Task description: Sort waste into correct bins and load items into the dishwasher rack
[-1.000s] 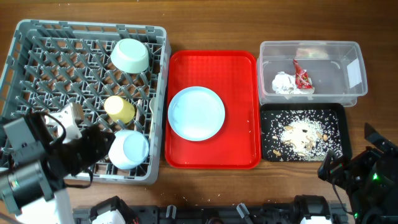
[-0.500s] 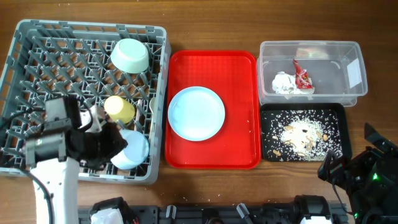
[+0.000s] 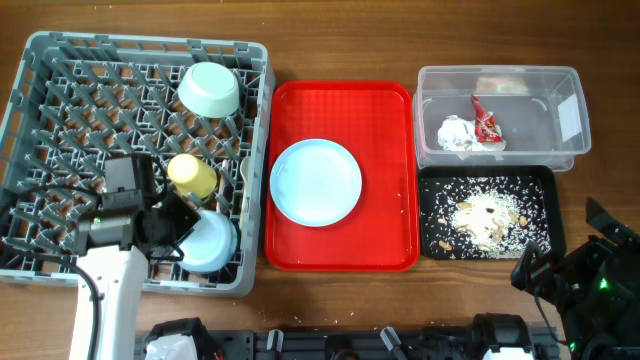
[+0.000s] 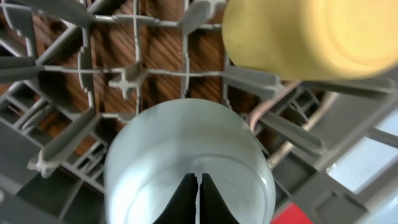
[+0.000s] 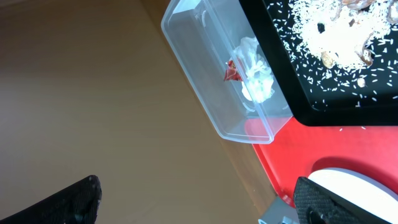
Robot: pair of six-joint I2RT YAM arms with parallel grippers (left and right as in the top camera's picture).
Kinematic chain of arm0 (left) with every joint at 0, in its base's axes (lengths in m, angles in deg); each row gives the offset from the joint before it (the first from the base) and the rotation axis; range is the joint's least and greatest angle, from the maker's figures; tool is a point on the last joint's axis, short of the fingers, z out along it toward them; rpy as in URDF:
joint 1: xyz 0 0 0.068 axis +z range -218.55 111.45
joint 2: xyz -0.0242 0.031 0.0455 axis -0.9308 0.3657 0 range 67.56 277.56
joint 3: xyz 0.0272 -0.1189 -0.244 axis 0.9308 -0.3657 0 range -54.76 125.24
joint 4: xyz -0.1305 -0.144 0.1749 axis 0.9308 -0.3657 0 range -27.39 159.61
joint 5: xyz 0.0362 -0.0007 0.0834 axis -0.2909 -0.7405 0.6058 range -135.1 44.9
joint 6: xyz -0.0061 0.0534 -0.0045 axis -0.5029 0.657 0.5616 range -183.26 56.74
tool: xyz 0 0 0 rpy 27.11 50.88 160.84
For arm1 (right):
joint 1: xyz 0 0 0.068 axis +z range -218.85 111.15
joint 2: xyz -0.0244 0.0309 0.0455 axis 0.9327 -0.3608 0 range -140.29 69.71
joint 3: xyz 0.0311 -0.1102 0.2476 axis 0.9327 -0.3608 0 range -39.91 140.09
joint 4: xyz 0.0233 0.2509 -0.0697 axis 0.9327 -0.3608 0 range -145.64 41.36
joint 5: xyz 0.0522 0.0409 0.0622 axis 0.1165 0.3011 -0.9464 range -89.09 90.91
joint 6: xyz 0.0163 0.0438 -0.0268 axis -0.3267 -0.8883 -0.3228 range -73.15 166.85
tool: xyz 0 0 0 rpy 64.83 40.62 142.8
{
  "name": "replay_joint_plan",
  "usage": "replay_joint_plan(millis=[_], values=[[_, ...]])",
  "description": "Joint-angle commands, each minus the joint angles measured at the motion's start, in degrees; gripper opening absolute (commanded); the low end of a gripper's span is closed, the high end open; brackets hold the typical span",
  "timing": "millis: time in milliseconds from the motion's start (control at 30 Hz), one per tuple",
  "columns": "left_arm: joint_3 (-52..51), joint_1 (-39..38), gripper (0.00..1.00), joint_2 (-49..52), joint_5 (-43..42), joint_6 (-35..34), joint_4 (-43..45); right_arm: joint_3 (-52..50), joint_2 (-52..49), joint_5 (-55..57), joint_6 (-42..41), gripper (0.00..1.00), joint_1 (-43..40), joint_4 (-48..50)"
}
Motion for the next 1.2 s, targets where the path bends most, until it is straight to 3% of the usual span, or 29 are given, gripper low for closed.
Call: replay_joint_plan(millis=[0,133,233,300,467,533,600,700,833,1000,1167], values=[[-2.2,-0.3,0.04,2.0,2.6,-1.6,2.0,-0.2,0.2,1.0,-0.8,1.0,0.0,0.1],[1.5,-0.3,0.04,1.5,1.5,-1.6,1.9,-0.2,0.2,1.0,-0.8,1.0,0.0,0.1],[11.2,-0.8,0.13,-0.2,-8.2,-1.0,0.0,-0.2,0.2,1.0,-0.8,1.0,0.0,0.1],[16.0,-3.4,0.14,-1.2,-14.3,0.7,1.0,-0.2,0.2,1.0,-0.8,1.0,0.0,0.1],[17.0,-15.2,0.22,1.3,-10.2,6.2,3.5,-0.2,0.2,1.0,-0.8,1.0,0.0,0.1],[17.0,-20.9,0.35,6.3,-3.0,6.3,3.6,-0.2,0.2,1.0,-0.8,1.0,0.0,0.1],[17.0,-24.3,0.39,13.3,2.6,6.2,4.4,-0.2,0.2,1.0,-0.8,1.0,0.0,0.1],[17.0,-25.4,0.43,21.5,2.4,6.3,7.2,-0.2,0.2,1.0,-0.8,1.0,0.0,0.1],[17.0,-24.9,0.42,31.5,2.4,6.3,11.5,-0.2,0.2,1.0,-0.8,1.0,0.0,0.1],[17.0,-25.1,0.37,33.3,2.3,6.2,13.8,-0.2,0.2,1.0,-0.8,1.0,0.0,0.1],[17.0,-25.1,0.2,33.3,2.4,6.2,14.8,-0.2,0.2,1.0,-0.8,1.0,0.0,0.1]])
